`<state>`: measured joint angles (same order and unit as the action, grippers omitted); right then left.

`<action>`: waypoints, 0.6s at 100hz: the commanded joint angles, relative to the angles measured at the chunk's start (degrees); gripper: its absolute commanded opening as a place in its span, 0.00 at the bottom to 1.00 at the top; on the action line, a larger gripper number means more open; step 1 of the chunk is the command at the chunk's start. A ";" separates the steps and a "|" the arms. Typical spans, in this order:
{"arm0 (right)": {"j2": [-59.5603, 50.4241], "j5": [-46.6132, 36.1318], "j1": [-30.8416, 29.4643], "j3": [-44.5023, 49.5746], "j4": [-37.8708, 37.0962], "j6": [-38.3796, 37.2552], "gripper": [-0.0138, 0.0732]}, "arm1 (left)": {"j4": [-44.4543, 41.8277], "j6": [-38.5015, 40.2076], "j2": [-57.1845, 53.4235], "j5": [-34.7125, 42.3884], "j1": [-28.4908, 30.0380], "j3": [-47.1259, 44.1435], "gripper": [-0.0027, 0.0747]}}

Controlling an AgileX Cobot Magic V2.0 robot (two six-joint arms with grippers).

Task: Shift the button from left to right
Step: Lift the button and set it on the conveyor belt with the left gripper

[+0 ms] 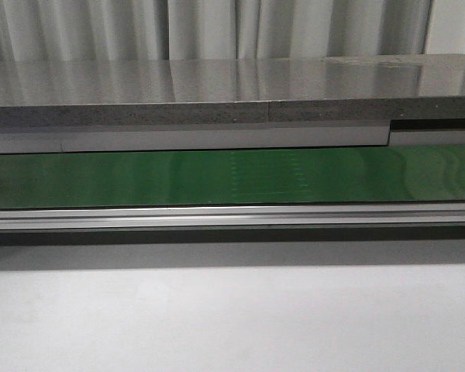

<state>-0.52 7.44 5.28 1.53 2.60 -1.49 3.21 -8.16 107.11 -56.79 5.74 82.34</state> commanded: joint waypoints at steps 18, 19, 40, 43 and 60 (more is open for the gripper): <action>-0.88 -5.04 -0.09 -1.01 -0.55 0.30 0.08 | 3.77 -2.41 -7.08 -0.11 -1.42 1.36 0.88; -0.88 -5.04 -0.09 -1.01 -0.55 0.30 0.08 | 3.77 -2.41 -7.46 -0.11 -1.58 1.36 0.88; -0.88 -5.04 -0.09 -1.01 -0.55 0.30 0.08 | 3.77 -2.86 -15.21 3.15 -5.09 -0.45 0.87; -0.88 -5.04 -0.09 -1.01 -0.55 0.30 0.08 | 3.77 -3.01 -16.53 4.07 -5.61 -1.25 0.86; -0.88 -5.04 -0.09 -1.01 -0.55 0.30 0.08 | 3.77 -3.67 -25.42 8.88 -7.97 -8.16 0.84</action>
<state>-0.52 7.44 5.28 1.53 2.60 -1.49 6.18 -11.52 88.05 -52.32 -1.15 75.64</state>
